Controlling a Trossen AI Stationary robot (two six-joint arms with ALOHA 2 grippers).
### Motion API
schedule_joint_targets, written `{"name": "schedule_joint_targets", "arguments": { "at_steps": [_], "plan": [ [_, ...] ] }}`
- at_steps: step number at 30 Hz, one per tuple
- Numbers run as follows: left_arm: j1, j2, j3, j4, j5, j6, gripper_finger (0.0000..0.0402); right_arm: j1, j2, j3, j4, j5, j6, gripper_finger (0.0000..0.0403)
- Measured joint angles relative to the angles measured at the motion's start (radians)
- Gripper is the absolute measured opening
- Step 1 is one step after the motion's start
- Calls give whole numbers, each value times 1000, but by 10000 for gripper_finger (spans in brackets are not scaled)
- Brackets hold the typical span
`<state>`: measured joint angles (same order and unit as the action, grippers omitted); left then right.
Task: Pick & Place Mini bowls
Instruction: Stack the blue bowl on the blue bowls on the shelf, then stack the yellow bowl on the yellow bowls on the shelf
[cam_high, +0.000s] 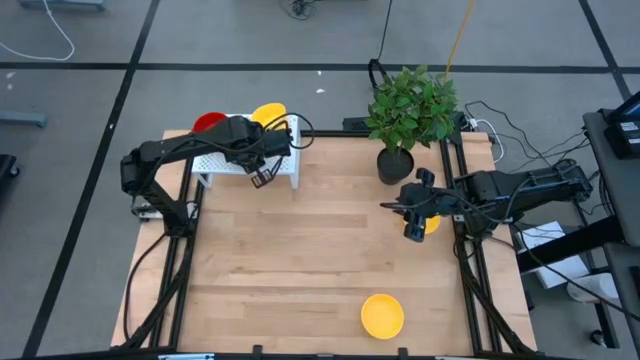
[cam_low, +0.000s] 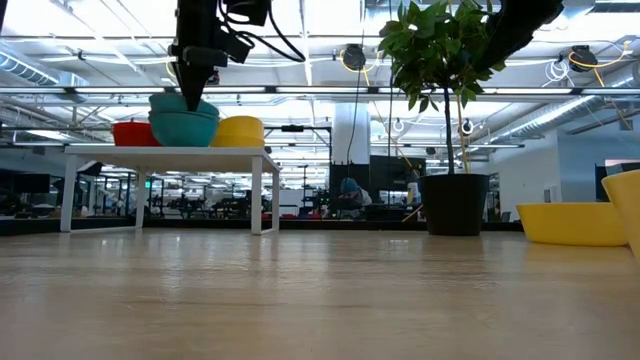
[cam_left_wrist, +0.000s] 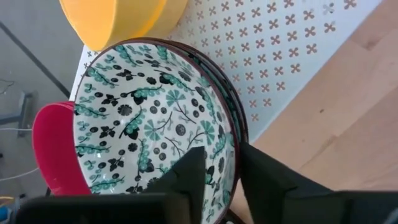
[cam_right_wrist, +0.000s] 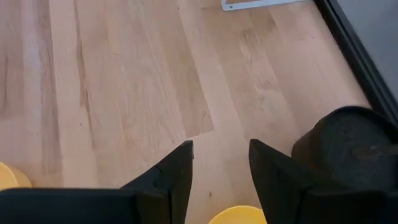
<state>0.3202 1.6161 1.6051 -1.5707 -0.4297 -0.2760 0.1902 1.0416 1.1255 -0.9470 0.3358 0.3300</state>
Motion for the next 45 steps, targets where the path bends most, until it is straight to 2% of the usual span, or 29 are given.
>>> {"name": "schedule_joint_targets", "arguments": {
  "at_steps": [5, 10, 19, 22, 26, 30, 33, 37, 41, 45],
  "plan": [
    [0, 0, 0, 0, -1, 1, 161, 0, 0, 0, -13, -56, 77, 144],
    [-1, 0, 25, -1, 22, 16, 213, -1, 0, 0, -38, -48, 104, 144],
    [-2, -1, 173, 1, 37, 34, 227, -1, 0, 14, -64, -64, 141, 144],
    [-2, -1, 220, 11, 82, 27, 228, -2, -1, 29, -150, -156, 216, 144],
    [-8, -2, 238, 81, 154, 19, 228, 0, 6, 28, -361, -350, 378, 144],
    [-16, -2, 238, 145, 204, 11, 228, 19, 13, -20, -457, -442, 468, 144],
    [-29, -2, 238, 196, 213, 11, 228, 21, 11, -82, -419, -473, 493, 144],
    [-52, -2, 238, 274, 217, 11, 228, 21, 12, -204, -256, -486, 432, 144],
    [-69, -1, 238, 323, 217, 25, 228, 21, 12, -343, -96, -426, 368, 144],
    [-89, -1, 238, 353, 216, 32, 228, 21, 13, -442, -28, -349, 384, 144]
  ]
}}
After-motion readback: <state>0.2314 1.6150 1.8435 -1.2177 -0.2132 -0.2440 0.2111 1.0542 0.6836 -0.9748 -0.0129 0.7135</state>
